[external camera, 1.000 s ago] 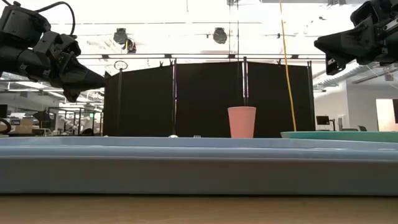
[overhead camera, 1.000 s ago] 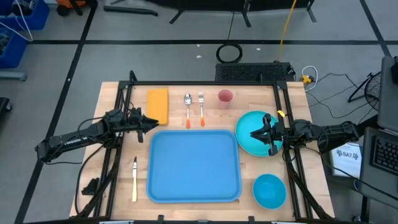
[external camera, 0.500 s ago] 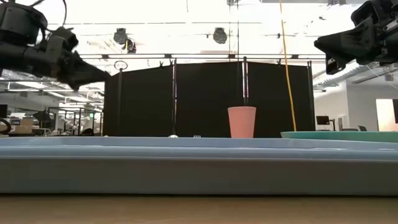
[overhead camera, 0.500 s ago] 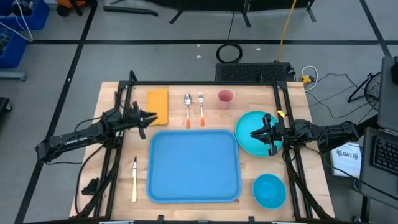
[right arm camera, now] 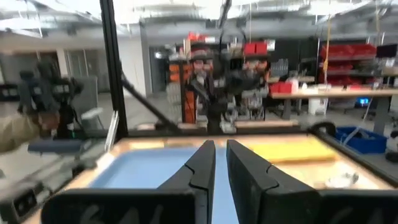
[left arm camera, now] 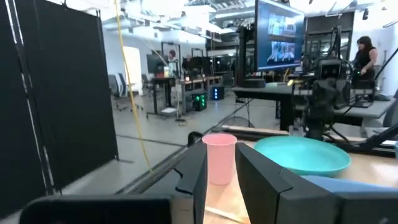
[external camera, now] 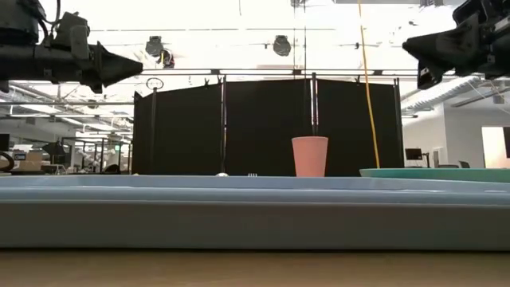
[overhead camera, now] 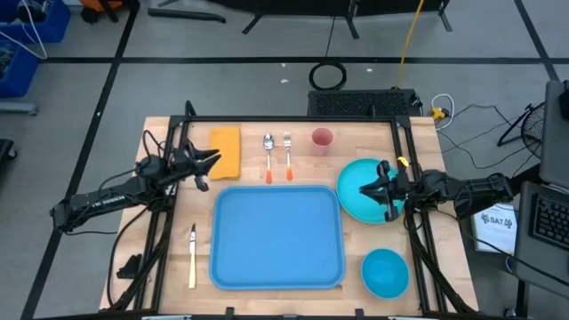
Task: Set up tray
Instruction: Put the pink cup on the blue tray
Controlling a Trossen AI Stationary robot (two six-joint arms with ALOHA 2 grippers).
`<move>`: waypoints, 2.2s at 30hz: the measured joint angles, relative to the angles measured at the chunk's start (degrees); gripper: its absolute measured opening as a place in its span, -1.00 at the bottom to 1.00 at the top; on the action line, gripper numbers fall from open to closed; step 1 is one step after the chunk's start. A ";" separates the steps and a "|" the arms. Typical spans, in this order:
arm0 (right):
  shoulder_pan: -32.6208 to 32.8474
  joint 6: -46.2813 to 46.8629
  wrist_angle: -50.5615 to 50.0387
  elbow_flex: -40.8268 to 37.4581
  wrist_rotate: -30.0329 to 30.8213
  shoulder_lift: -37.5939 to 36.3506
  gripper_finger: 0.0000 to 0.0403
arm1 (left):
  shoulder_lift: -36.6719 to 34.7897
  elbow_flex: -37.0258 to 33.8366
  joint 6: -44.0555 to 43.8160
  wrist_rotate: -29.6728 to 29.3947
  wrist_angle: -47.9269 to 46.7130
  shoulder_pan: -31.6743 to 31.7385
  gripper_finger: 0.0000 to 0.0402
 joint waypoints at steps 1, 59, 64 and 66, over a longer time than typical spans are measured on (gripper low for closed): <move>0.00 0.47 1.14 0.02 -0.17 0.02 -0.83 | 0.01 -0.01 -0.87 -0.01 -0.90 0.00 -0.56; -42.07 3.84 -60.61 83.49 -0.25 94.75 -0.44 | 0.03 -0.01 -8.69 -0.48 -10.84 0.07 -0.56; -41.83 4.37 -60.74 83.52 -0.16 97.14 -0.23 | 0.01 -0.02 -8.73 -0.31 -10.97 0.04 -0.56; -41.83 4.22 -60.78 83.49 -0.12 98.08 -0.18 | 0.01 -0.02 -8.73 -0.31 -11.03 0.04 -0.56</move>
